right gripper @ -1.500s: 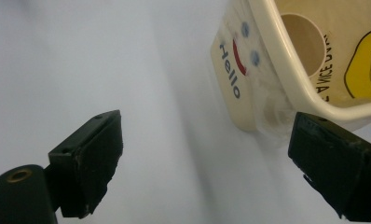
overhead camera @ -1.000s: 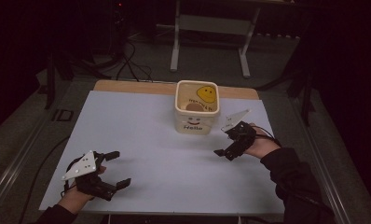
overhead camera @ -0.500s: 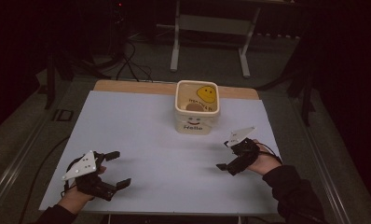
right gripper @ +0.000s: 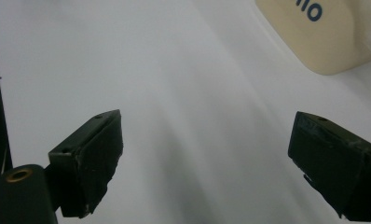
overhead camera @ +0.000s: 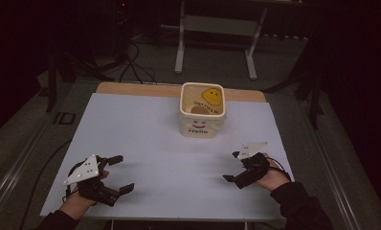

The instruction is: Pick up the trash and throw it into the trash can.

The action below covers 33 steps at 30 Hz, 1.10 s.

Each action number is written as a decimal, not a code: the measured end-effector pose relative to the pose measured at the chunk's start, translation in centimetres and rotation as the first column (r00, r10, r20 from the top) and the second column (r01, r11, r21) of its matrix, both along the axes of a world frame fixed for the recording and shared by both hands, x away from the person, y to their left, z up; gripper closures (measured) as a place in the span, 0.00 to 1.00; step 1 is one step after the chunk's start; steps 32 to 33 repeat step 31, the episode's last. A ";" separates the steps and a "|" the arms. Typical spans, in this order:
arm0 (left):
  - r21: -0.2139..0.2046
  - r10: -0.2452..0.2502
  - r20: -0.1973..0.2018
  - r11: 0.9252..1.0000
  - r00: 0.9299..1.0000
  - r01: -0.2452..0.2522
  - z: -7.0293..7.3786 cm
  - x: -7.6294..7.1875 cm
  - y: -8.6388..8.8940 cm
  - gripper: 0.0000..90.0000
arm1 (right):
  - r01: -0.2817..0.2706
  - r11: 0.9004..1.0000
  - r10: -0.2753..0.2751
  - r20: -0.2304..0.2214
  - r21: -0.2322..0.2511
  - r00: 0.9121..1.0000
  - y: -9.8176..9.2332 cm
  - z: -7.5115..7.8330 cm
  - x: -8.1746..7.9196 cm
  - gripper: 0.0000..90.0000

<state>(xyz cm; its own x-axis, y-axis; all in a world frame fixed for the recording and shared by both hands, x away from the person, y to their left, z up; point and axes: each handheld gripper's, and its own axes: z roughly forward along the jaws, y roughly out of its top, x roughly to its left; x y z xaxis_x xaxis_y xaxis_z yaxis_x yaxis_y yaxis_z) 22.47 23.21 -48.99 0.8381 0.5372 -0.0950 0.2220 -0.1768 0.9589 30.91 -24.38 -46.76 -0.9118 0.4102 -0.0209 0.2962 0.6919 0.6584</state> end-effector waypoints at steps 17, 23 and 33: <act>0.002 -0.006 -0.007 1.000 1.000 0.006 -0.2 -0.1 -0.1 0.01 | 0.076 0.985 -0.087 0.060 0.155 0.994 -1.5 -1.4 -1.6 0.11; 0.002 -0.004 -0.010 1.000 1.000 0.004 -0.3 0.0 -0.1 0.01 | 0.075 0.988 -0.081 0.041 0.138 0.996 -1.4 -2.2 -1.2 0.11; 0.006 -0.004 -0.011 1.000 1.000 0.004 -0.4 -0.1 -0.1 0.01 | 0.068 0.989 -0.073 0.034 0.135 0.997 -1.4 -2.4 -1.2 0.11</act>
